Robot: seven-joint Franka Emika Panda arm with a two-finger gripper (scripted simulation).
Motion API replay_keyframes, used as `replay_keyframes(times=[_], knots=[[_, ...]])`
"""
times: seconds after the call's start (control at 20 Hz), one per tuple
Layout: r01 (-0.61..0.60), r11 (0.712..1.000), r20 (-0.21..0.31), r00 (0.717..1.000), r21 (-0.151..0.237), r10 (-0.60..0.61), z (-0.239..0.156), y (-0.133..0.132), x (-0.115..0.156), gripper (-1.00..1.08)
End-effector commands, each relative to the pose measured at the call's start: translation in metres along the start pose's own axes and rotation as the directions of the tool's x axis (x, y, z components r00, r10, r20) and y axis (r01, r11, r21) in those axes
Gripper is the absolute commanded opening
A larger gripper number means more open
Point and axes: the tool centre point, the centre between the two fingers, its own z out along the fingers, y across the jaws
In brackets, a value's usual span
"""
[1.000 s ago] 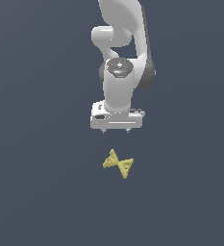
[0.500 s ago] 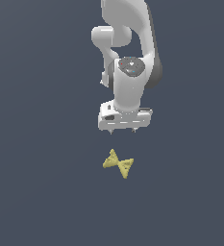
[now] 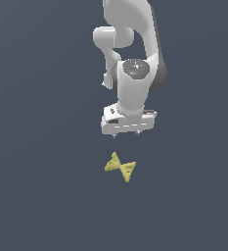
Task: Pick up the object and move it to a goal position.
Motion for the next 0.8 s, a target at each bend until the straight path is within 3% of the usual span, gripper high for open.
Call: replay_keyframes(times=[0.0,0.4,0.75], knots=[[0.024,1.0,0.001,1.0,-0.001,-0.024,0.002,0.0,0.002,1.0],[0.16,0.987,0.003,0.987,-0.003,-0.16,0.012,0.004,0.016,1.0],[0.335,0.942,0.006,0.942,-0.003,-0.335,0.026,0.009,0.033,1.0]])
